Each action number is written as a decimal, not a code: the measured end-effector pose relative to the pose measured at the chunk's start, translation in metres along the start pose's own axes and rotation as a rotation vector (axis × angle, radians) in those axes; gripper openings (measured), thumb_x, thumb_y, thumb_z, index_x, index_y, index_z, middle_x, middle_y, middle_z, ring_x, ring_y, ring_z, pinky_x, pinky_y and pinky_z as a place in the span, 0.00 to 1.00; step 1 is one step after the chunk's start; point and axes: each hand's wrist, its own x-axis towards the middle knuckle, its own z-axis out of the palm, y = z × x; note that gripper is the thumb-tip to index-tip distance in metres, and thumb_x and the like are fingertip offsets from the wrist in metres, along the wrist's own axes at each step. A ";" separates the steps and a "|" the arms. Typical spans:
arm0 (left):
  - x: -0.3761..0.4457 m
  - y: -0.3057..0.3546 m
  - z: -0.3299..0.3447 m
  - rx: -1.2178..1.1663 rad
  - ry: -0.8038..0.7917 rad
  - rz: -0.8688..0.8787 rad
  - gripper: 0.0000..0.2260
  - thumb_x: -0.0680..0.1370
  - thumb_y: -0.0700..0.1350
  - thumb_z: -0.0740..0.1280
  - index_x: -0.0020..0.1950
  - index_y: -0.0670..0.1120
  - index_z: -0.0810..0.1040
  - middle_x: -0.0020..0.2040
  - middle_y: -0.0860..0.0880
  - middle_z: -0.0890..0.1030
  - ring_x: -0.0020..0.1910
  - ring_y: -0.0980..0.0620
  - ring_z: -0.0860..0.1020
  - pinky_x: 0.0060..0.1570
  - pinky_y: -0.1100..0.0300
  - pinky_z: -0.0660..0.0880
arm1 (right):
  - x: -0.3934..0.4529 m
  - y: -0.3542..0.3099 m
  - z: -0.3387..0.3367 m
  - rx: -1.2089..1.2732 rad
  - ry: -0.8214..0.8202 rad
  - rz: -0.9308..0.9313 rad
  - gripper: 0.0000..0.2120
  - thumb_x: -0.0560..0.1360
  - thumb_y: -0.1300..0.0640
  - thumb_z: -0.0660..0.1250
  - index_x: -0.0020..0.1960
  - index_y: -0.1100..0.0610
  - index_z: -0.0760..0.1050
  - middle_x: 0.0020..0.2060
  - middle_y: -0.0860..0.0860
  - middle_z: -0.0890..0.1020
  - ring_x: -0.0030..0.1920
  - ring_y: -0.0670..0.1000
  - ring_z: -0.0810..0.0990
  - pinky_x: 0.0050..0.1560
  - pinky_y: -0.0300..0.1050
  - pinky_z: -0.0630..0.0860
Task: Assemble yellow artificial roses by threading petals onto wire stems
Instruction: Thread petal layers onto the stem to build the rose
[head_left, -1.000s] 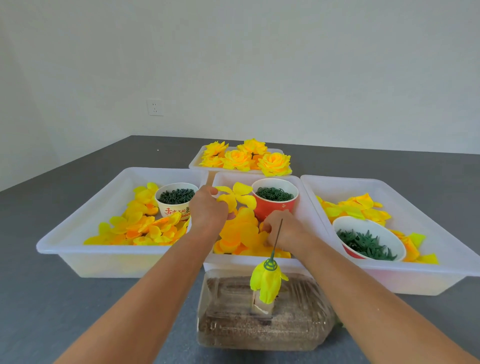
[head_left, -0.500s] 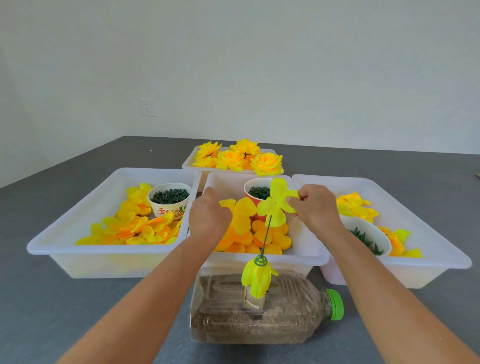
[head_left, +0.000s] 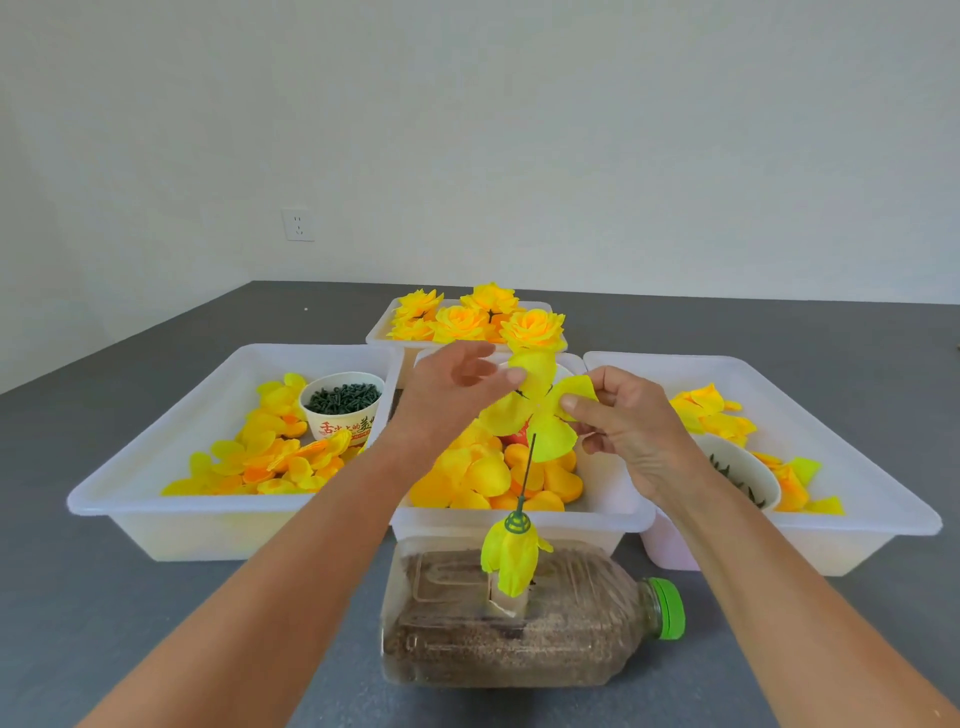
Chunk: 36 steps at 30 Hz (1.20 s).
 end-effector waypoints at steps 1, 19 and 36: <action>0.000 0.003 -0.002 -0.052 -0.096 -0.042 0.14 0.71 0.42 0.74 0.55 0.46 0.78 0.46 0.48 0.82 0.43 0.58 0.80 0.36 0.71 0.73 | -0.001 -0.002 0.002 -0.005 -0.011 -0.013 0.06 0.73 0.66 0.68 0.41 0.56 0.76 0.28 0.46 0.82 0.26 0.44 0.77 0.25 0.36 0.71; -0.021 0.011 -0.007 0.220 0.221 0.311 0.12 0.72 0.33 0.70 0.51 0.46 0.78 0.45 0.54 0.79 0.46 0.52 0.77 0.44 0.65 0.73 | -0.021 -0.023 0.030 -0.401 0.311 -0.675 0.07 0.65 0.55 0.67 0.39 0.56 0.81 0.35 0.42 0.77 0.35 0.40 0.69 0.36 0.28 0.64; -0.025 0.031 -0.013 -0.556 0.016 -0.231 0.07 0.71 0.33 0.69 0.43 0.44 0.78 0.37 0.49 0.82 0.31 0.55 0.80 0.31 0.64 0.77 | -0.027 -0.013 0.030 -0.338 0.331 -0.441 0.11 0.73 0.69 0.65 0.52 0.58 0.79 0.47 0.49 0.81 0.48 0.49 0.79 0.50 0.44 0.76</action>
